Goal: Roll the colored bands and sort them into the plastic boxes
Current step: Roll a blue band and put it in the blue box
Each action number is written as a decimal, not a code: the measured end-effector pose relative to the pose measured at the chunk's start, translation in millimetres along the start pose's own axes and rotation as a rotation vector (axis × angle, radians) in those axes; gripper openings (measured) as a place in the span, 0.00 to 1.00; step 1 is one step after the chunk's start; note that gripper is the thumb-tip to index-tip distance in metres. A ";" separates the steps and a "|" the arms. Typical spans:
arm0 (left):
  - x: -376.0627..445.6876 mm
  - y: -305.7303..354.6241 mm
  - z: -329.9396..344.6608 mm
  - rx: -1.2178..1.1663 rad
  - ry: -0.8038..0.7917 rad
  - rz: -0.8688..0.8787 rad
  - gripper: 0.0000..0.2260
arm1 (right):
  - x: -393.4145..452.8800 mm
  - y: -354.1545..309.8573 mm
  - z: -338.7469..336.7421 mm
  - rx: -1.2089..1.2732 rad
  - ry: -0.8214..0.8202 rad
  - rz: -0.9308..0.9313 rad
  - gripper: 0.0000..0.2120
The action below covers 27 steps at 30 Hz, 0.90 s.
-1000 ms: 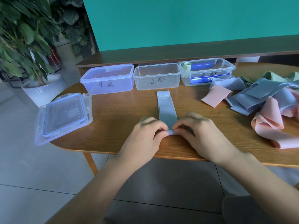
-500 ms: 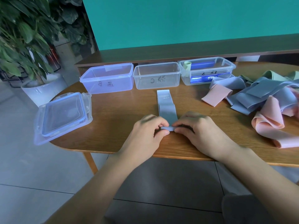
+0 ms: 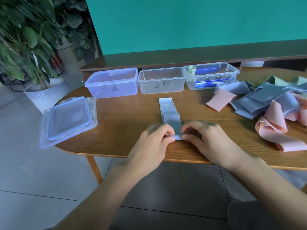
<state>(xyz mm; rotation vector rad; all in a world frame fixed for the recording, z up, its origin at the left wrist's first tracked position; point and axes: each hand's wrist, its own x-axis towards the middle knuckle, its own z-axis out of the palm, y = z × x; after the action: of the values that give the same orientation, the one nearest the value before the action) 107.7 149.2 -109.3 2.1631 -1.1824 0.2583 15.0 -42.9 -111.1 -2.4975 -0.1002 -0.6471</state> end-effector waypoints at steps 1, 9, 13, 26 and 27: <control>-1.8 0.5 0.2 0.003 -0.003 0.007 0.01 | -0.9 -1.1 -1.3 -0.002 -0.015 -0.003 0.02; 0.0 2.0 2.0 0.063 0.030 0.015 0.03 | 2.1 -5.4 -3.1 -0.077 -0.017 -0.011 0.04; 1.2 0.6 3.0 0.094 0.021 0.003 0.08 | 5.1 -1.9 -5.9 -0.101 -0.093 -0.017 0.10; 2.3 -2.2 -2.7 0.025 0.027 0.026 0.05 | 3.5 2.0 -4.6 -0.120 -0.082 -0.088 0.08; 0.8 -1.9 -3.7 0.022 0.026 0.034 0.04 | 1.1 0.5 -6.1 -0.117 -0.090 -0.092 0.09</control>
<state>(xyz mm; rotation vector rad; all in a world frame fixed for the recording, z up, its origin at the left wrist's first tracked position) 110.2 151.7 -106.9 2.1543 -1.2078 0.3143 13.4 -46.6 -106.3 -2.6478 -0.2178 -0.5932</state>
